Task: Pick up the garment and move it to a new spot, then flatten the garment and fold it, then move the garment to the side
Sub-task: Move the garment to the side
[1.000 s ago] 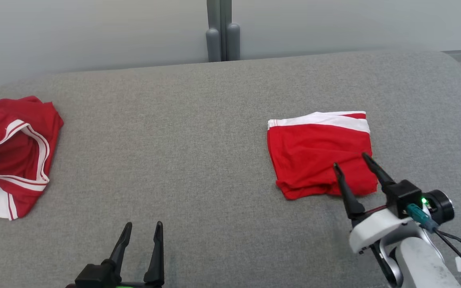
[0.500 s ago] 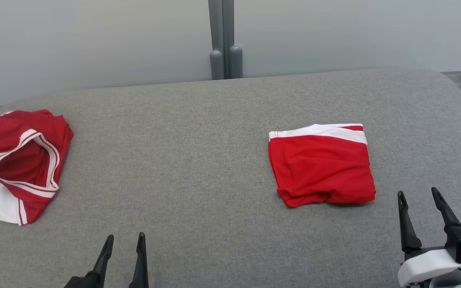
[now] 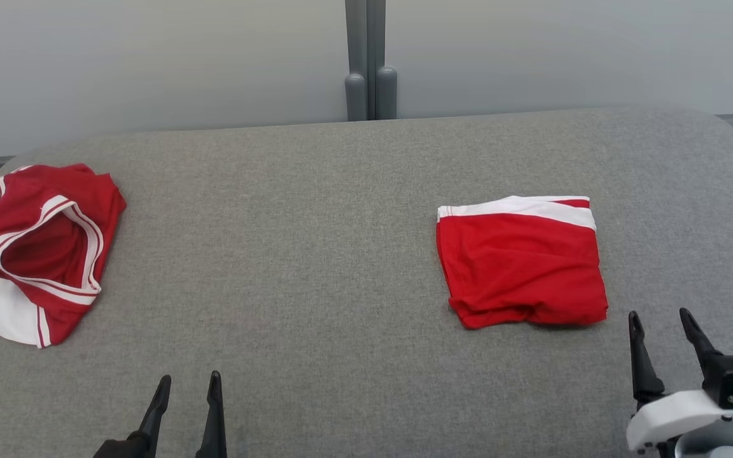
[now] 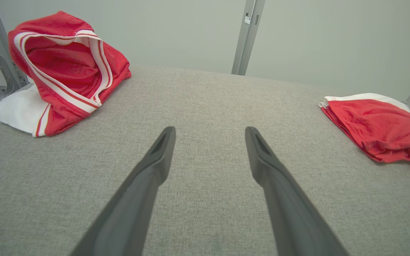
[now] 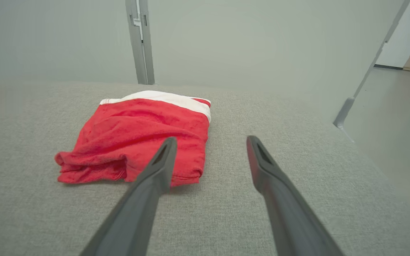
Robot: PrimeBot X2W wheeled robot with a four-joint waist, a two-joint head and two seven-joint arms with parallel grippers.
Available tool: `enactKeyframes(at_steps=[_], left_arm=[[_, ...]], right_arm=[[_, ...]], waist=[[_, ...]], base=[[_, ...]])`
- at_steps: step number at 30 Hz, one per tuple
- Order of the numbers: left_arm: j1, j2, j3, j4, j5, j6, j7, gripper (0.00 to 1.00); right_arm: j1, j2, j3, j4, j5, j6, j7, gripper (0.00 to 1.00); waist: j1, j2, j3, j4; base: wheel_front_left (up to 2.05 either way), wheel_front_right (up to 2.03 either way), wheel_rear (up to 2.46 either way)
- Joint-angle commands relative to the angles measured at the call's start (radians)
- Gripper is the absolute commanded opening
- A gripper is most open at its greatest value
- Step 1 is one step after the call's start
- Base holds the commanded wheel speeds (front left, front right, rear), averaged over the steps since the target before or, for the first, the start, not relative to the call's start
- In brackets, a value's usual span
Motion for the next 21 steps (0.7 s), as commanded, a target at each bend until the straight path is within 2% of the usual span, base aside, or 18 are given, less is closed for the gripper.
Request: enactKeyframes(at_steps=[1,4,9,13,21], left_arm=[[-0.019,0.001,0.003,-0.004,0.006,-0.005,0.0,1.0],[-0.033,0.001,-0.002,-0.011,-0.002,-0.007,0.0,1.0],[-0.067,0.002,-0.019,-0.009,-0.009,-0.01,0.0,1.0],[-0.091,0.002,-0.031,-0.007,-0.014,-0.01,0.0,1.0],[-0.143,0.002,-0.056,0.001,-0.025,-0.004,0.0,1.0]], right_arm=[[-0.052,0.002,-0.009,0.027,0.074,-0.001,0.0,1.0],[-0.138,-0.009,-0.005,0.134,0.152,-0.001,0.019,1.0],[-0.356,-0.042,0.023,0.304,0.299,-0.001,0.172,1.0],[-0.456,-0.068,0.049,0.387,0.347,-0.001,0.241,1.0],[-0.588,-0.135,0.104,0.571,0.351,-0.001,0.331,1.0]], waist=[[0.0,0.0,0.015,-0.001],[0.0,0.0,0.052,-0.004],[0.0,0.0,0.12,0.001],[0.0,0.0,0.154,0.013],[0.0,0.0,0.2,0.067]], base=[[0.0,0.0,0.0],[0.0,0.0,0.0],[0.0,0.0,0.0],[0.0,0.0,0.0],[0.0,0.0,0.0]])
